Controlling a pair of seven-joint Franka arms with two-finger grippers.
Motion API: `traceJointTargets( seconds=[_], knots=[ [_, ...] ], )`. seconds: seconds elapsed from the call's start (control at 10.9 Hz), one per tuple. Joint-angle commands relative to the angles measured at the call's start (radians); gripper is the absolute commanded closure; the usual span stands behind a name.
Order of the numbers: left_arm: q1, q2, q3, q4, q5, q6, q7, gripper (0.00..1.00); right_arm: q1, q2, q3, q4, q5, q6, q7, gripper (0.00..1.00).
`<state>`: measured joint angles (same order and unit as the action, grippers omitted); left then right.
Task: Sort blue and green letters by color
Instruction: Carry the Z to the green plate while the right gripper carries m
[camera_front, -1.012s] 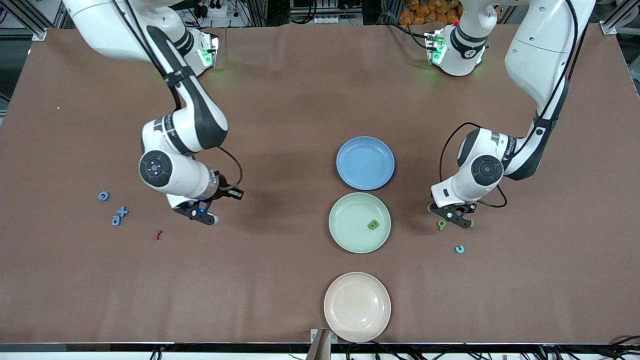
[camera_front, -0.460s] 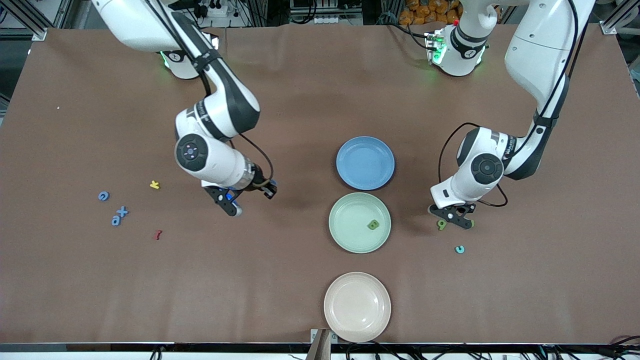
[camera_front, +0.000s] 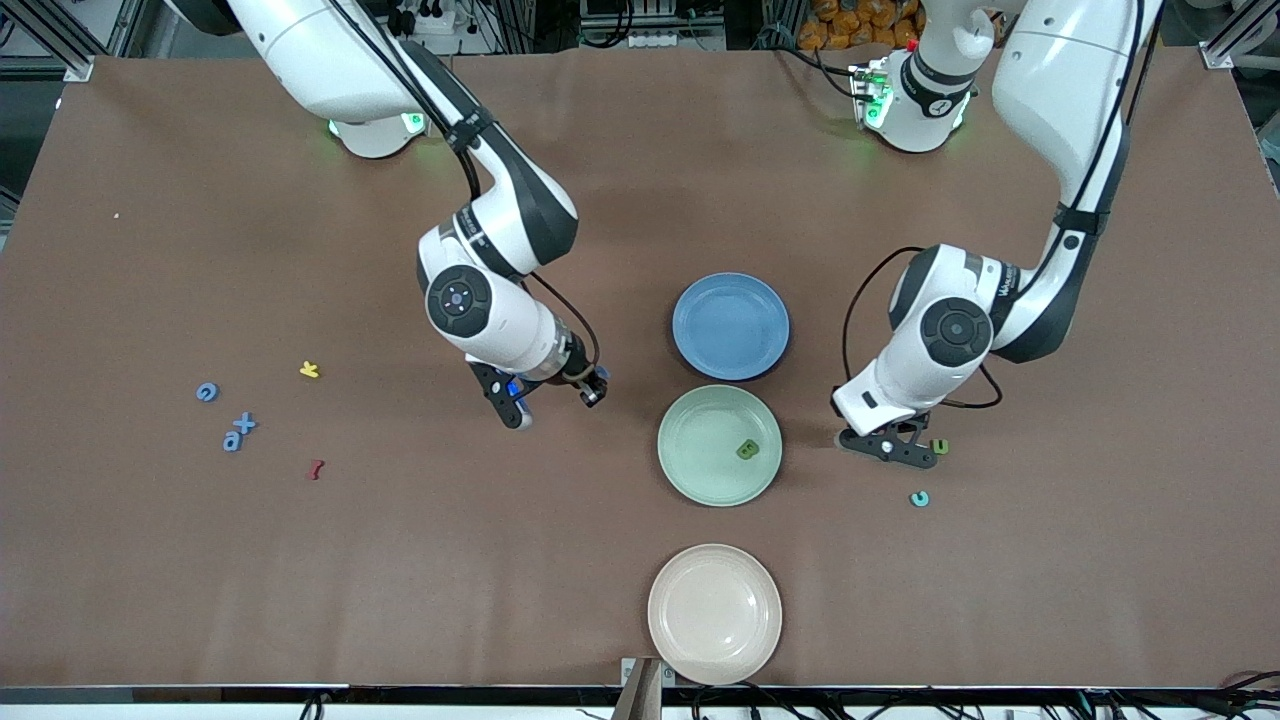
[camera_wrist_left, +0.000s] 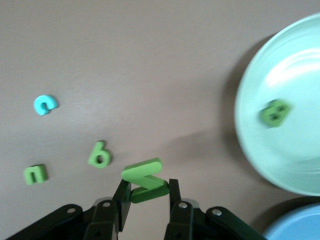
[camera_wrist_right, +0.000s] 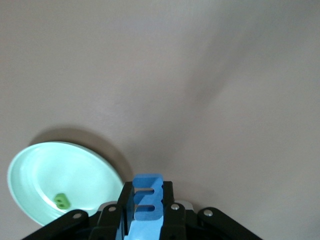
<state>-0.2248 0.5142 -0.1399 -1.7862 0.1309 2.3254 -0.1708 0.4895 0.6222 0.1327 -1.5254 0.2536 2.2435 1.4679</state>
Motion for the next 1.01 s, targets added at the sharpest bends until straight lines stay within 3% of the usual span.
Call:
traceJointTargets(
  seconds=[0.0, 0.18, 0.55, 0.83, 0.92],
  knots=[
    [-0.150, 0.038, 0.084, 0.096, -0.069, -0.038, -0.162, 1.00, 0.043, 0.053, -0.008, 0.047, 0.013, 0.048, 0.136, 1.00],
    [-0.215, 0.095, 0.109, 0.157, -0.111, -0.038, -0.235, 1.00, 0.076, 0.053, -0.008, 0.047, 0.013, 0.048, 0.205, 1.00],
    [-0.382, 0.216, 0.248, 0.281, -0.215, -0.037, -0.332, 1.00, 0.147, 0.088, -0.008, 0.053, 0.009, 0.076, 0.302, 1.00],
    [-0.392, 0.294, 0.269, 0.358, -0.263, -0.035, -0.332, 1.00, 0.188, 0.108, -0.011, 0.054, 0.009, 0.151, 0.435, 1.00],
    [-0.392, 0.305, 0.270, 0.367, -0.270, -0.035, -0.334, 0.95, 0.199, 0.116, -0.013, 0.054, 0.009, 0.213, 0.515, 1.00]
  ],
)
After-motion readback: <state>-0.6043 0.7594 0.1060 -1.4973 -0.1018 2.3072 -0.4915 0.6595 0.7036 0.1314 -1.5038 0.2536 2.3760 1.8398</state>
